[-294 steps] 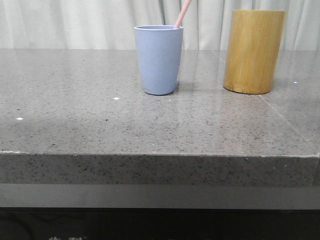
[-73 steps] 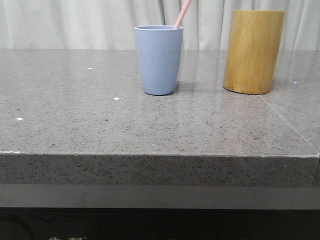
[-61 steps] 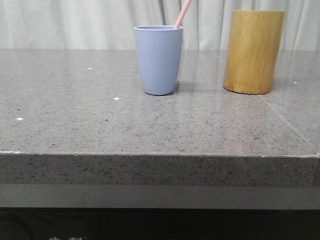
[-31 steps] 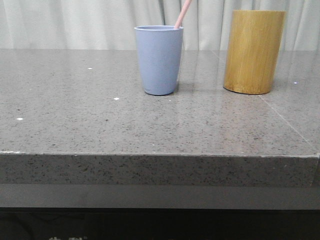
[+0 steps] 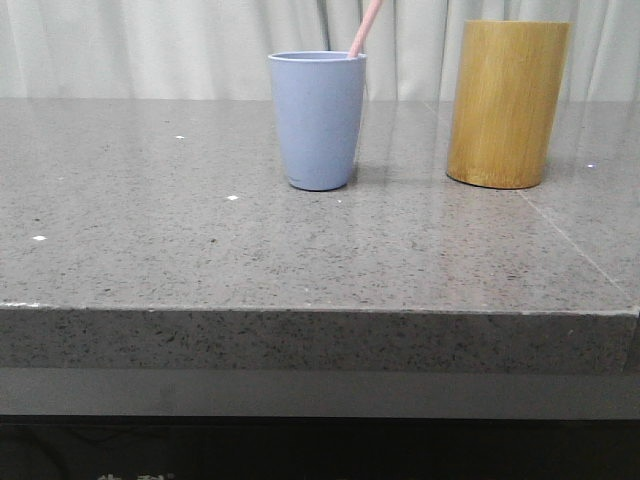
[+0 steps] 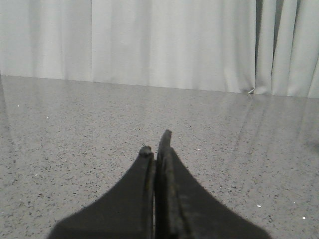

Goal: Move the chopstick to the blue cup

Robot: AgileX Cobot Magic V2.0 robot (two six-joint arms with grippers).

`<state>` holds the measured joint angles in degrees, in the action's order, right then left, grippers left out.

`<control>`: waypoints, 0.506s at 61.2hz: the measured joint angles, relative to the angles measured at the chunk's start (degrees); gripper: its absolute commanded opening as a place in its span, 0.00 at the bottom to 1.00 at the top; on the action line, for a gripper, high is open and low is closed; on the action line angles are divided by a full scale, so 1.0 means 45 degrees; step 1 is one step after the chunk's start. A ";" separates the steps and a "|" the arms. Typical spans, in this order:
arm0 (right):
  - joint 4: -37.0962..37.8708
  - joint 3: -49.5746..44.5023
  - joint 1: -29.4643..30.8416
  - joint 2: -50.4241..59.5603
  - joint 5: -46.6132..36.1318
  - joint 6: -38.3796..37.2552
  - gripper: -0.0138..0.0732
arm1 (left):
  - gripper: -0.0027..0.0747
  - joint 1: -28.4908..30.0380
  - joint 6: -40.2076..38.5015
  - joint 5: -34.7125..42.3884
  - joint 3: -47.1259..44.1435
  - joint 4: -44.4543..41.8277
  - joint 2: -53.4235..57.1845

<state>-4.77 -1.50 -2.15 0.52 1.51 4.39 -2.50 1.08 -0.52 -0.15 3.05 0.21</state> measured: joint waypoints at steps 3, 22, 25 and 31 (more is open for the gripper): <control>0.0005 0.0000 0.0006 0.0024 -0.0157 0.0000 0.08 | 0.01 0.0000 0.0000 0.0000 0.0000 0.0000 0.0000; 0.0005 0.0000 0.0125 0.0024 -0.0222 0.0000 0.08 | 0.01 0.0000 0.0000 0.0000 0.0000 0.0000 0.0000; -0.0003 0.0000 0.0125 0.0024 -0.0222 0.0000 0.08 | 0.01 0.0000 0.0000 0.0000 0.0000 0.0000 0.0000; -0.0003 0.0000 0.0125 0.0024 -0.0222 0.0000 0.08 | 0.01 0.0000 0.0000 0.0000 0.0000 0.0000 0.0000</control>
<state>-4.78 -1.50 -1.59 0.62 0.52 4.39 -2.50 1.08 -0.52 -0.15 3.05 0.21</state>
